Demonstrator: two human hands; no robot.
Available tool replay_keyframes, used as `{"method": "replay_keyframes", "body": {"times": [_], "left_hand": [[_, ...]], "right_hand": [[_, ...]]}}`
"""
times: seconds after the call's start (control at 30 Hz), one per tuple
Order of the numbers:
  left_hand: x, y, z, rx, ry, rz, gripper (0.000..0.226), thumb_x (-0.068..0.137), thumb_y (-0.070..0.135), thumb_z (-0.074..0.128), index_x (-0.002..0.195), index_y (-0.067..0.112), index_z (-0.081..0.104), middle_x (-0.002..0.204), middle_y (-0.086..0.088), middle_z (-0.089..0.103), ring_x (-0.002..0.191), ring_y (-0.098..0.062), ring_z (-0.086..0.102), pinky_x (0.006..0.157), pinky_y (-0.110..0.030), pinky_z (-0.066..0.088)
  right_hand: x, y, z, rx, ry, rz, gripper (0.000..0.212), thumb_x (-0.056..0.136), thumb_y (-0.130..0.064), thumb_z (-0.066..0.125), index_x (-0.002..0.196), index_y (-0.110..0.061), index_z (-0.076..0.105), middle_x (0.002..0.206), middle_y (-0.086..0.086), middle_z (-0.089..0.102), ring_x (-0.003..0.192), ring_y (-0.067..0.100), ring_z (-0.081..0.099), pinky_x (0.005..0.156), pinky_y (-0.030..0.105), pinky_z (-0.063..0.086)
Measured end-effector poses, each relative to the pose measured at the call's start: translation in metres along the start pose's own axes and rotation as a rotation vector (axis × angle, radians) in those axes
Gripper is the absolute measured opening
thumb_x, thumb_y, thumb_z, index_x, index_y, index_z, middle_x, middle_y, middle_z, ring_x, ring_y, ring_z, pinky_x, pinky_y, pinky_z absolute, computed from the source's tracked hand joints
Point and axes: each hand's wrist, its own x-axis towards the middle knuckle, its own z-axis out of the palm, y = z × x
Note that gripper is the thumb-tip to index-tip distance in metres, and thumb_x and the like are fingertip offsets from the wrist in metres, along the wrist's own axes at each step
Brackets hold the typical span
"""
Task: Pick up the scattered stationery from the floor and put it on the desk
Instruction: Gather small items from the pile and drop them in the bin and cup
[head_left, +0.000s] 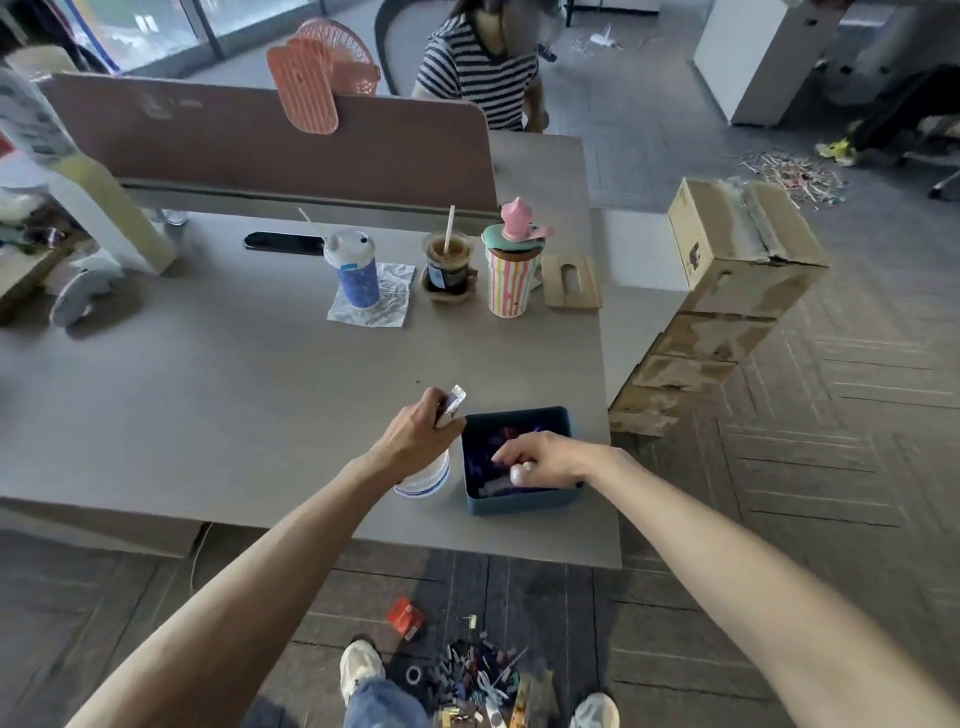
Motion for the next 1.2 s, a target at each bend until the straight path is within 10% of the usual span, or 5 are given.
{"method": "replay_keyframes", "body": {"times": [0.17,0.4,0.63,1.2], "left_hand": [[0.003,-0.002,-0.006,-0.026,-0.044,-0.045,0.026,0.086,0.029,0.055,0.095,0.011,0.039,0.078,-0.004,0.053,0.069,-0.027,0.050,0.056,-0.032,0.038],[0.009,0.012,0.004,-0.018,-0.190,0.078,0.030,0.086,0.028,0.058,0.106,0.009,0.044,0.087,0.000,0.048,0.080,-0.023,0.048,0.063,-0.032,0.036],[0.024,0.037,0.030,0.015,-0.197,0.286,0.063,0.080,0.028,0.073,0.134,0.014,0.044,0.116,-0.005,0.057,0.101,-0.021,0.053,0.079,-0.021,0.037],[0.026,0.011,0.061,0.394,-0.113,0.613,0.027,0.080,0.033,0.071,0.101,0.016,0.068,0.096,-0.001,0.068,0.091,-0.026,0.061,0.076,-0.034,0.050]], "right_hand": [[-0.005,0.002,-0.006,0.031,0.027,0.025,0.052,0.081,-0.036,0.068,0.131,-0.033,0.055,0.125,-0.007,0.058,0.114,0.014,0.055,0.099,0.035,0.049],[-0.009,0.014,-0.017,0.239,0.317,0.046,0.028,0.088,0.004,0.054,0.101,-0.015,0.070,0.097,-0.001,0.070,0.096,0.015,0.065,0.085,0.026,0.052],[-0.030,0.026,-0.024,0.746,0.552,0.073,0.021,0.100,-0.019,0.051,0.113,-0.009,0.064,0.103,0.006,0.071,0.088,0.018,0.070,0.073,0.030,0.056],[-0.027,0.050,-0.005,-0.016,0.495,0.047,0.031,0.091,-0.019,0.063,0.121,-0.025,0.064,0.119,0.000,0.066,0.102,0.017,0.062,0.086,0.036,0.053]]}}
